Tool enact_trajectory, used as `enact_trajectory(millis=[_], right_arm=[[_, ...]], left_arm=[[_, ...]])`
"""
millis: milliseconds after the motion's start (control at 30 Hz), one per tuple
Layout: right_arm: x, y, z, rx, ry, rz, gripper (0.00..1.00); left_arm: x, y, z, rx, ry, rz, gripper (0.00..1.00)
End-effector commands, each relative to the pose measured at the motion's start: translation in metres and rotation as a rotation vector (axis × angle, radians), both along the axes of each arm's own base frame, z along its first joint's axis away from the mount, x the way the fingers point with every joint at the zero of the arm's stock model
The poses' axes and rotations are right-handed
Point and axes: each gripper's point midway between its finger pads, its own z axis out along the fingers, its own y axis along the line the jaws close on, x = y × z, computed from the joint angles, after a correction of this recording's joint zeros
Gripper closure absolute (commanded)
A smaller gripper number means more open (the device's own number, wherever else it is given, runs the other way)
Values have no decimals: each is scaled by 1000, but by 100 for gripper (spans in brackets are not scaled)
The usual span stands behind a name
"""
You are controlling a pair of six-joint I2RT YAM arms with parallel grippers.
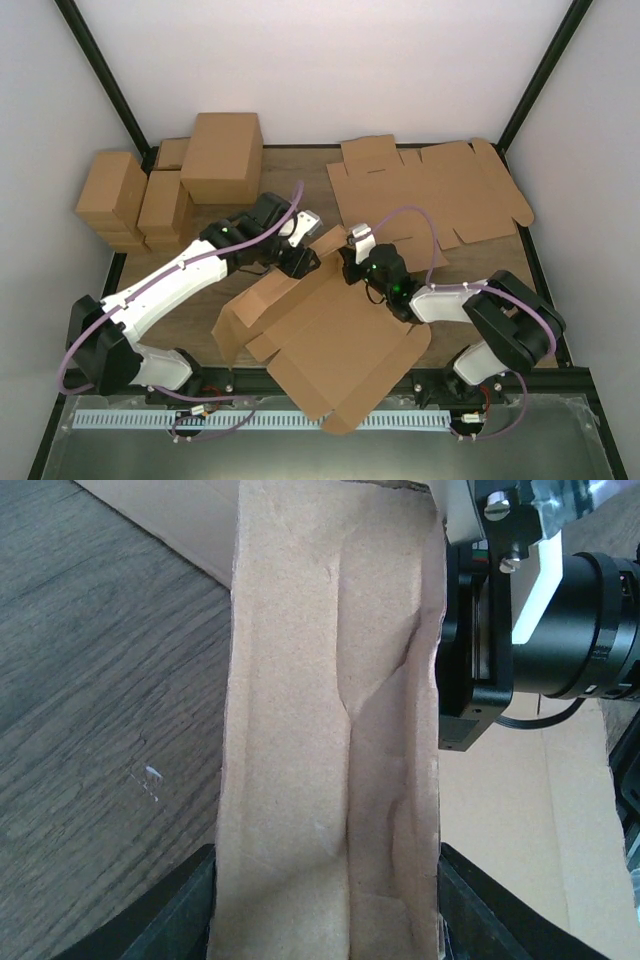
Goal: Fold the paper box
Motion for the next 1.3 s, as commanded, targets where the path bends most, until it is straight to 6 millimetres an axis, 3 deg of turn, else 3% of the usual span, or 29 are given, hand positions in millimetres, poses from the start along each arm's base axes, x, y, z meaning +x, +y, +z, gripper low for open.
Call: enact_trajectory(millis=[0,100,167,267,467,633,867,933,1100,1267], right_arm=[[21,-31,-6,-30,5,-204,88],[11,-23,-2,12,8,-137,67],[0,-18,2,49,7,-74,59],[-18,-12,3,81,14,10,54],[-42,-6,-7,104,74,117,54],[-35,-9,-18,74,102,77,62],[-14,-5,-19,71,111,7,93],[-14,-5,-14,86,104,6,94],[-19,-4,13,131,33,36,58],[-19,-3,40,161,-62,59,57]], left_arm=[[-8,-6,13,-45,31,-32,48],[-5,-3,12,-41,25,-17,48],[-2,-1,12,-38,20,-9,48],[-1,2,10,-29,19,-4,48],[-1,3,9,-26,16,-10,48],[-3,1,11,-40,14,-23,48],[-6,0,12,-58,19,-30,48],[-7,0,14,-64,15,-29,48],[-7,1,16,-68,12,-30,48],[-8,0,14,-64,20,-41,48]])
